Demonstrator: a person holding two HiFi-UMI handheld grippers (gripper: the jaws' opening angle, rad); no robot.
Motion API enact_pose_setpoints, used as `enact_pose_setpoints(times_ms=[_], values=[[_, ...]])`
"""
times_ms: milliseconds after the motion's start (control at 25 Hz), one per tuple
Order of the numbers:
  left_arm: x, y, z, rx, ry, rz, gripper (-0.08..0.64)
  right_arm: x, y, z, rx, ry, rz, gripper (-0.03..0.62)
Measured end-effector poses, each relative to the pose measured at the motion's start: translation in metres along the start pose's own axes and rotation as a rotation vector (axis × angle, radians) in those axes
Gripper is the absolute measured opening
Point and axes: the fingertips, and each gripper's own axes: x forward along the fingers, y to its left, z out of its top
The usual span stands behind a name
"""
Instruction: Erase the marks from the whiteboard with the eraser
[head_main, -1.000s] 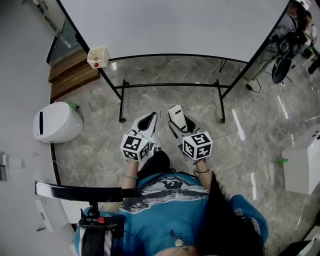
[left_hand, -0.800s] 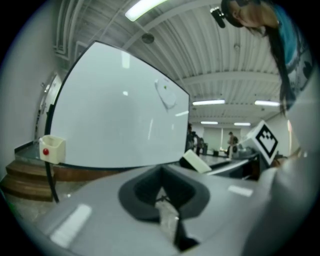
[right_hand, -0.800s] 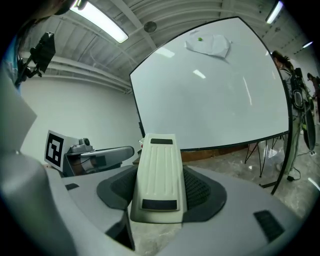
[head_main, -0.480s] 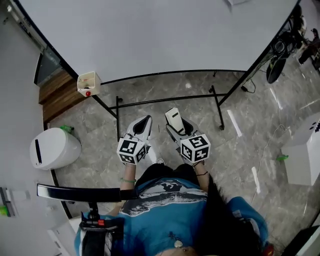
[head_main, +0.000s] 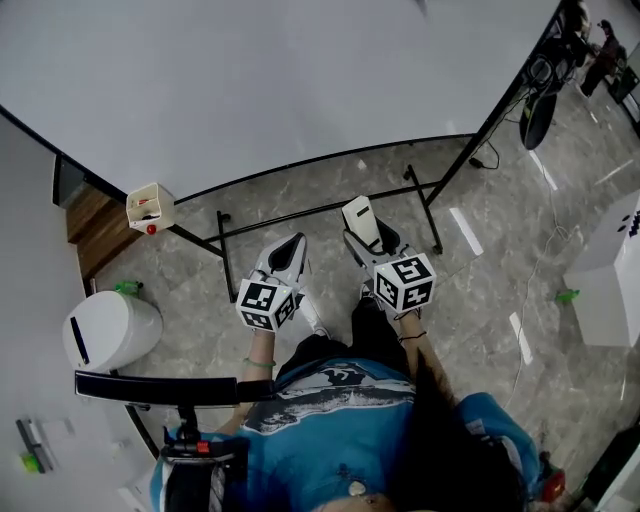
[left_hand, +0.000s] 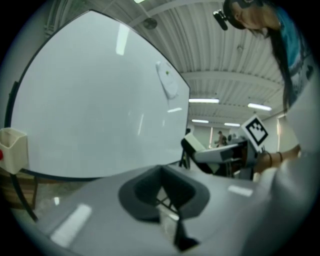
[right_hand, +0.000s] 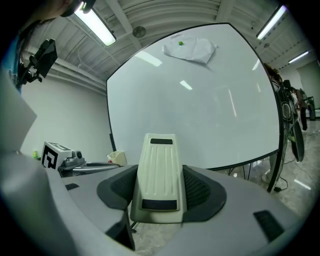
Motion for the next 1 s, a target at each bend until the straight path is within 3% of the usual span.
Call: enact_pose_setpoints(times_ms=[280, 600, 1000], values=[[0.076, -0.005, 0.022, 0.003, -0.032, 0.032, 0.003, 0.014, -0.090, 0.049, -0.036, -0.048, -0.015, 0.264], [0.160, -0.012, 0.047, -0.009, -0.068, 0.069, 0.003, 0.032, -0.188, 0.133, -0.135, -0.156, -0.037, 0.264], [0.202, -0.009, 0.050, -0.008, -0.055, 0.113, 0.003, 0.028, -0.303, 0.261, -0.234, -0.382, -0.201, 0.264]])
